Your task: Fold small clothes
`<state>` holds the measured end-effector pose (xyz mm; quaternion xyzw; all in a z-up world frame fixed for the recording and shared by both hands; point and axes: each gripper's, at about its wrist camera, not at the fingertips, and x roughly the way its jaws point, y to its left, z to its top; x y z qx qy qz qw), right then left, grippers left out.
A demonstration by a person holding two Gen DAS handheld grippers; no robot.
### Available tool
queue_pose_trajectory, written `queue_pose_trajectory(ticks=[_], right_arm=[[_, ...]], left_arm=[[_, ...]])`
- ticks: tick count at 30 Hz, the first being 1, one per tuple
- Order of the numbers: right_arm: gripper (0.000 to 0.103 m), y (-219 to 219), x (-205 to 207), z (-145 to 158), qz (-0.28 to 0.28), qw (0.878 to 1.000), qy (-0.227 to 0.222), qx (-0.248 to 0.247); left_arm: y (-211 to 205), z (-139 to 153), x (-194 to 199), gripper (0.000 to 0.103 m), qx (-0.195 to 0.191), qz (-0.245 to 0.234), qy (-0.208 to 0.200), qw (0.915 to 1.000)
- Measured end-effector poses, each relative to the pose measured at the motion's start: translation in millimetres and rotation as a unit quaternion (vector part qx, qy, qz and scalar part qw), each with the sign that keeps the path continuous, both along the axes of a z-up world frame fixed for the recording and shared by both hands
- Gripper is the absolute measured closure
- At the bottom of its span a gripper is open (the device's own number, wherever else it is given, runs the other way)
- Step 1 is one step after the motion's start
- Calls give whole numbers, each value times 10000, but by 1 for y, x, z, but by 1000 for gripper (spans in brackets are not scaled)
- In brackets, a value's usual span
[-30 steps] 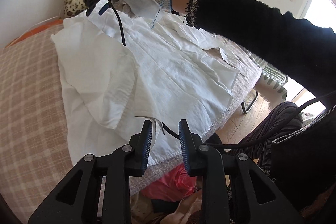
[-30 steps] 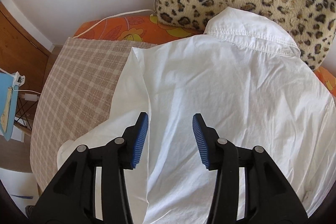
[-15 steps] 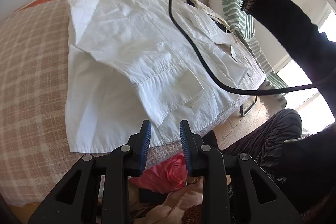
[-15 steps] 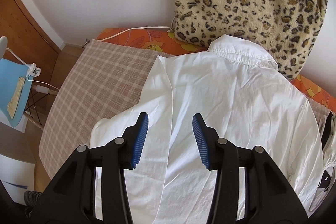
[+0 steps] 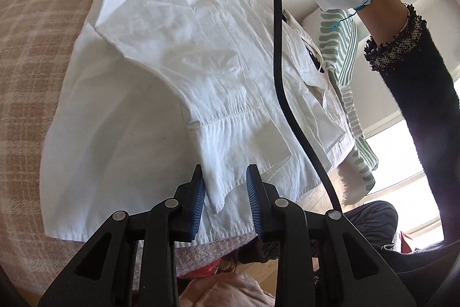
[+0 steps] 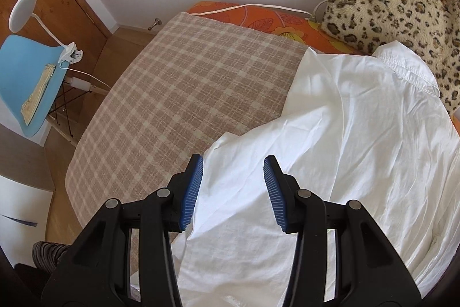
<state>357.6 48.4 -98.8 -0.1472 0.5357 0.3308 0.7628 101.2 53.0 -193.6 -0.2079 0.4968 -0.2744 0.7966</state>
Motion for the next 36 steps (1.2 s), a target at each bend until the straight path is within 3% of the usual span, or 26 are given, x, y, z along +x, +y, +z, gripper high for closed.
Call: queue_pose_trajectory(ticks=[8,10,11,13,15,18,21,26,29,31,34,36], right_arm=[[57,35,-3,-39,151,9946,-301,-985],[57,37,-1,-47,123,9923,-378,-1175],[57,36,1,-49,88,9919,-370,-1213],[65,34,5,-53,0,9919,-350,-1217],[87,33,8,-56,-45,9923,-261,-1210],[94,33,10,-57,-99,9924,-314,-1185],[95,34,14,-57,-209,9937,-243,-1073],[95,41,16,-61,-287,9936,-234,-1063],[95,41,19,-62,-405,9935,-232,-1035],[95,43,19,-64,-398,9930,-246,-1084],[95,44,18,-70,-369,9901,-302,-1324],[95,37,15,-61,-395,9919,-302,-1167]], left_arm=[[10,-15,2,80,-264,197,130,9994],[11,-18,2,97,-348,188,138,9991],[11,-19,3,100,-375,189,153,9990],[13,-20,3,101,-432,244,142,9987],[14,-18,4,102,-534,260,176,9981],[19,-6,-5,102,-642,186,96,9977],[32,-1,-11,102,-885,236,234,9955],[63,9,-19,102,-637,392,248,9969],[85,8,-24,102,-764,666,349,9942],[87,4,-24,102,-557,683,362,9954],[85,-18,-19,102,-564,715,711,9933],[83,-24,-19,102,-587,733,780,9925]])
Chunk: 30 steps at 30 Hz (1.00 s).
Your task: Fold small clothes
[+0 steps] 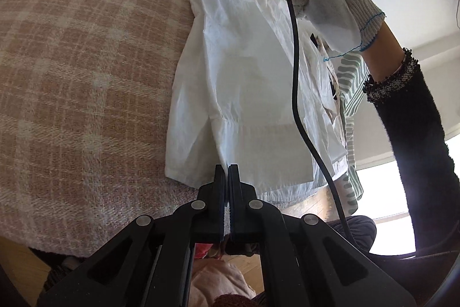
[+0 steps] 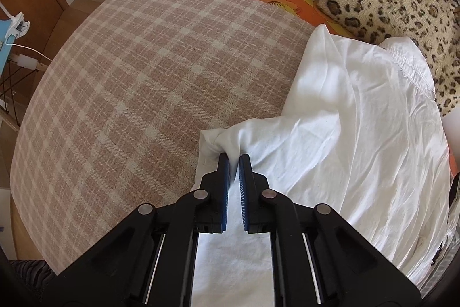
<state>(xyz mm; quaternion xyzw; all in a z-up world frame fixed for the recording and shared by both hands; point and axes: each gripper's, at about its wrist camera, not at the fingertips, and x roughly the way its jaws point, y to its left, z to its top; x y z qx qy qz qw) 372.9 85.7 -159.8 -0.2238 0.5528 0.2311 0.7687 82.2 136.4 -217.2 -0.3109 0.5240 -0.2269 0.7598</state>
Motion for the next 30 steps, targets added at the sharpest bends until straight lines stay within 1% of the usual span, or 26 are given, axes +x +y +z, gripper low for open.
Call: queue_pose_trajectory(ticks=[2,4,5,6,9,11,15,17,20,24,27,28,30], right_arm=[[93,-18,-7,19,-153,9995,17,258],[85,-45,-23,41,-248,9978,50,620],[79,-60,-35,51,-271,9970,-3,724],[74,-76,-48,61,-281,9961,-26,835],[73,-122,-90,82,-365,9922,53,1191],[72,-147,-117,85,-459,9904,120,1299],[72,-184,-167,70,-579,9850,518,1541],[72,-192,-190,58,-599,9811,771,1673],[72,-198,-217,36,-727,9742,1091,1838],[70,-199,-234,2,-874,9659,1513,1908],[70,-200,-238,-13,-962,9575,1726,2101],[70,-201,-238,-16,-1000,9527,1805,2230],[70,-202,-238,-17,-1038,9392,1975,2610]], left_arm=[[-2,3,0,102,8,-52,-51,10000],[-3,8,1,102,32,-69,-143,9999],[-3,10,3,102,24,-34,-166,9999],[-2,11,4,102,13,-3,-176,9998],[4,15,5,102,-19,91,-210,9997],[6,19,3,102,-1,107,-300,9995],[12,30,-2,102,9,128,-467,9988],[14,31,-5,102,42,121,-516,9986],[18,30,-7,102,-37,132,-495,9987],[16,27,-9,102,-51,143,-471,9988],[13,30,-9,102,-11,125,-561,9983],[12,32,-9,102,-11,127,-591,9982],[10,36,-7,102,-23,124,-646,9978]])
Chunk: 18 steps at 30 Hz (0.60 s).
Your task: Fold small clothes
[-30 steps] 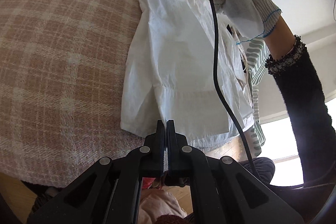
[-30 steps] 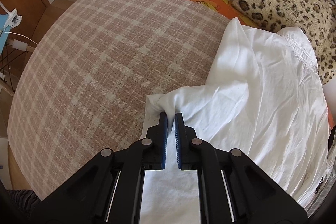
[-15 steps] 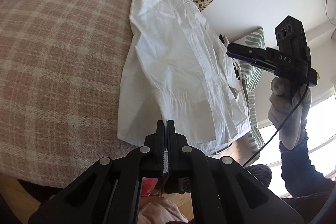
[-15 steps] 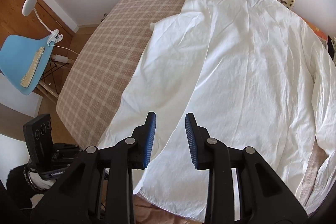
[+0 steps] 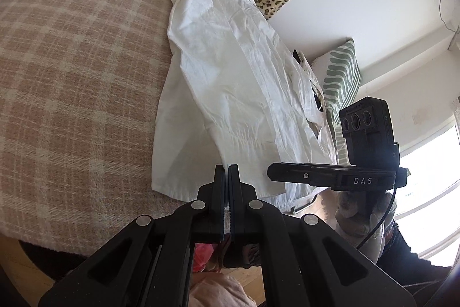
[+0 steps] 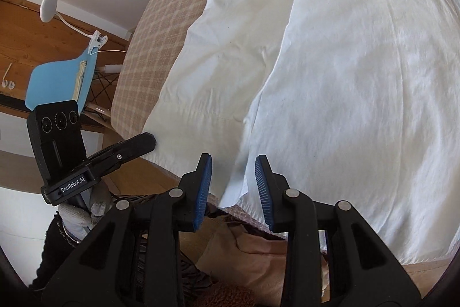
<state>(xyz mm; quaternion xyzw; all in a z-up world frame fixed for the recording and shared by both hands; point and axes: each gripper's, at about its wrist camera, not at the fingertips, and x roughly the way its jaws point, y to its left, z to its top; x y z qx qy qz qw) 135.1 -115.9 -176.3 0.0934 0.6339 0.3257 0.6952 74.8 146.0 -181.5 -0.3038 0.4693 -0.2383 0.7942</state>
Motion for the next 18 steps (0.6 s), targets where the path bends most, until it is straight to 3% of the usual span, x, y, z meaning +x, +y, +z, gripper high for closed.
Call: queue_pose_trajectory(ticks=[1,3,6,8,13,15,18], right_arm=[[70,1,0,2,7,9999,26,137],[89,0,1,9,-46,9986,72,525],[91,-5,2,15,-207,9920,297,1213],[91,-5,1,9,-209,9961,206,838],[91,3,-11,-21,121,9995,246,-156],[91,7,-16,-19,328,9978,70,-570],[91,2,-17,1,516,9961,-282,-652]], left_arm=[[0,2,0,102,-3,-6,-25,10000],[2,9,0,102,-57,15,-110,9999],[8,20,-1,102,-48,76,-314,9995],[9,17,0,102,115,65,-241,9996],[9,-16,0,102,468,-6,465,9978],[7,-14,-4,100,818,-61,499,9954],[12,-1,-12,99,1082,10,318,9936]])
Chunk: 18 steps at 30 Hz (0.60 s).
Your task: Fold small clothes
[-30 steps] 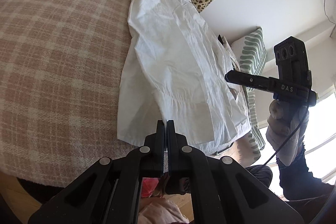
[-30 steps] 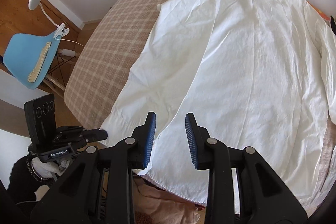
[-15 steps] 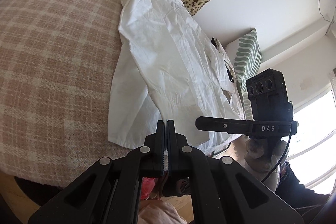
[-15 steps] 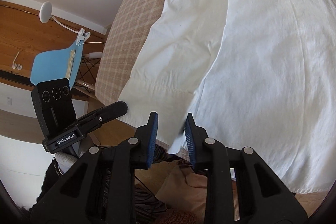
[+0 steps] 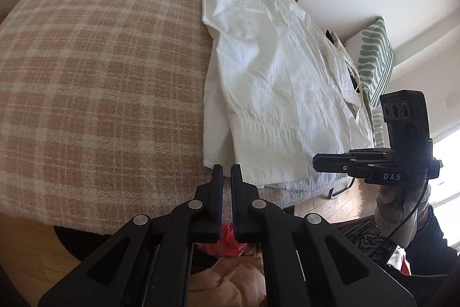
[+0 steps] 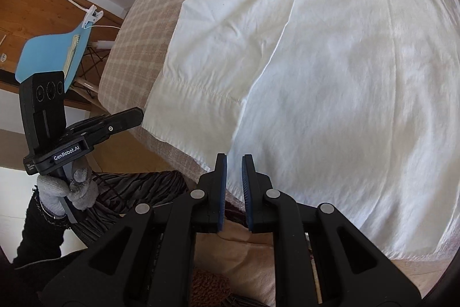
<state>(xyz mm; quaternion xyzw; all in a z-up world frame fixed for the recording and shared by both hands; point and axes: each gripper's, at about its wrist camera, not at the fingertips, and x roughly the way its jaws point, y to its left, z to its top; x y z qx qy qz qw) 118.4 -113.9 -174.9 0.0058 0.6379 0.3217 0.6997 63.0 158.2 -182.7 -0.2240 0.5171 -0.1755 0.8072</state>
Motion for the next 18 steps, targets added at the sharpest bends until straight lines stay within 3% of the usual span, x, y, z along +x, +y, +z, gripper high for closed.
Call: queue_pose_trajectory(ticks=[5,10,13,14,15,18], right_arm=[[91,-13,30,52,-127,9963,-788,322],[91,-1,85,90,-170,9885,-1421,494],[72,22,124,101,117,9826,-1819,344],[61,31,136,103,189,9803,-1938,323],[56,41,148,105,328,9781,-2027,329],[56,77,186,103,694,9704,-2301,228]], left_arm=[[-4,31,15,99,335,-77,-581,9977],[-27,41,54,99,317,-330,-849,9953],[-34,28,74,99,324,-427,-709,9960],[-35,21,79,99,269,-462,-585,9969],[-37,14,81,99,299,-507,-494,9970],[-45,-4,83,99,479,-744,-273,9957]])
